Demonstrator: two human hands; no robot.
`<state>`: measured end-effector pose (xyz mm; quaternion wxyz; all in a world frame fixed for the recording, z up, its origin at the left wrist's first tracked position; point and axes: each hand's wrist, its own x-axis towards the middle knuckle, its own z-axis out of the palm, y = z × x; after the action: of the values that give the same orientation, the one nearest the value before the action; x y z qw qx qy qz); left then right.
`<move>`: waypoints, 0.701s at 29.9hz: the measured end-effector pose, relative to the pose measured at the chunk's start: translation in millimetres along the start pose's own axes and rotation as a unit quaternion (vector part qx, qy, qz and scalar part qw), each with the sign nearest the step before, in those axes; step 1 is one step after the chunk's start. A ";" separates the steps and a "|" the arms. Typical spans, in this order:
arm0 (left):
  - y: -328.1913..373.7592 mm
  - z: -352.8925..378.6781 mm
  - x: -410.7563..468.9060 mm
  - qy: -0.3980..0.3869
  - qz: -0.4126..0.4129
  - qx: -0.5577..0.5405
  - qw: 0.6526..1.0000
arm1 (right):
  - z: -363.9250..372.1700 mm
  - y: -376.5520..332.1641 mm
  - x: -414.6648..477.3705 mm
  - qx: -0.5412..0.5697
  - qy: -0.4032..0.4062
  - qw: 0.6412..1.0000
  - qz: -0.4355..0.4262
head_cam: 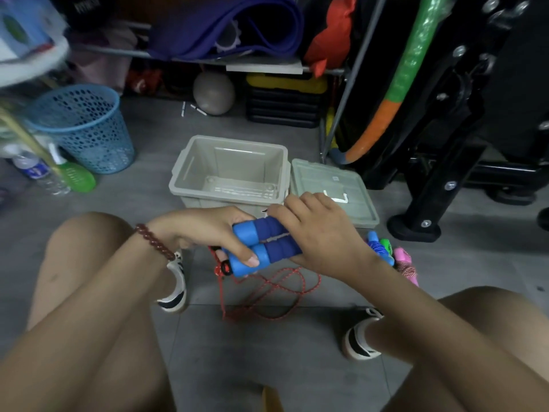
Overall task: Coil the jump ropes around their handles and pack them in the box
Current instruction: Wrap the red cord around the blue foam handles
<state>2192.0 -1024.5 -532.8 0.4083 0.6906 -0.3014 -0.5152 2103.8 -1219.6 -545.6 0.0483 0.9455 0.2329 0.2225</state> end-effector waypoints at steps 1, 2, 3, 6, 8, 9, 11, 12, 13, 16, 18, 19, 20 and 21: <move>-1.8 1.5 1.4 -0.016 -0.005 -0.009 1.000 | 2.7 -1.0 -0.1 0.011 -0.016 1.000 0.000; -3.3 3.0 3.8 -0.024 -0.008 -0.011 1.000 | 3.9 -1.1 -1.1 0.015 -0.032 0.999 -0.001; -4.1 4.0 5.3 -0.026 -0.013 -0.011 1.000 | 5.6 -1.1 -1.5 0.018 -0.044 0.999 -0.003; -3.1 -0.4 5.5 0.010 -0.019 -0.043 0.999 | 7.7 5.2 -2.7 0.029 -0.058 0.998 0.021; -2.5 -5.6 5.1 0.083 0.013 -0.116 0.990 | 5.8 9.2 -4.7 0.057 -0.056 0.994 0.076; -2.0 -7.9 5.7 0.118 0.045 -0.164 0.978 | 5.0 10.8 -6.6 0.067 -0.048 0.990 0.111; -0.7 -9.0 8.4 0.186 0.119 -0.241 0.945 | 2.3 13.1 -10.3 0.077 -0.031 0.979 0.187; 0.9 -7.9 10.4 0.220 0.140 -0.248 0.933 | 2.1 14.1 -12.3 0.075 -0.021 0.972 0.221; 2.9 -6.7 13.1 0.251 0.147 -0.228 0.929 | 1.8 14.9 -13.5 0.068 -0.011 0.967 0.244; 2.9 -0.8 24.7 0.294 0.150 -0.113 0.937 | -2.9 17.6 -11.0 0.095 -0.006 0.936 0.340; 2.4 6.6 32.6 0.309 0.166 -0.079 0.933 | -4.5 22.0 -7.1 0.317 -0.015 0.836 0.447; 2.1 10.4 37.8 0.310 0.173 -0.093 0.930 | -4.9 26.3 -5.8 0.439 -0.001 0.755 0.488; 3.2 15.1 41.3 0.305 0.171 -0.120 0.929 | -6.4 30.7 -5.1 0.525 0.012 0.678 0.514; 3.5 18.9 45.2 0.296 0.172 -0.145 0.928 | -8.6 34.3 -5.0 0.581 0.012 0.621 0.527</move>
<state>2186.9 -1068.8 -553.4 0.6571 0.6823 -0.2036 -0.2475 2110.4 -1252.4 -533.2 -0.6391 0.7348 -0.2235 0.0399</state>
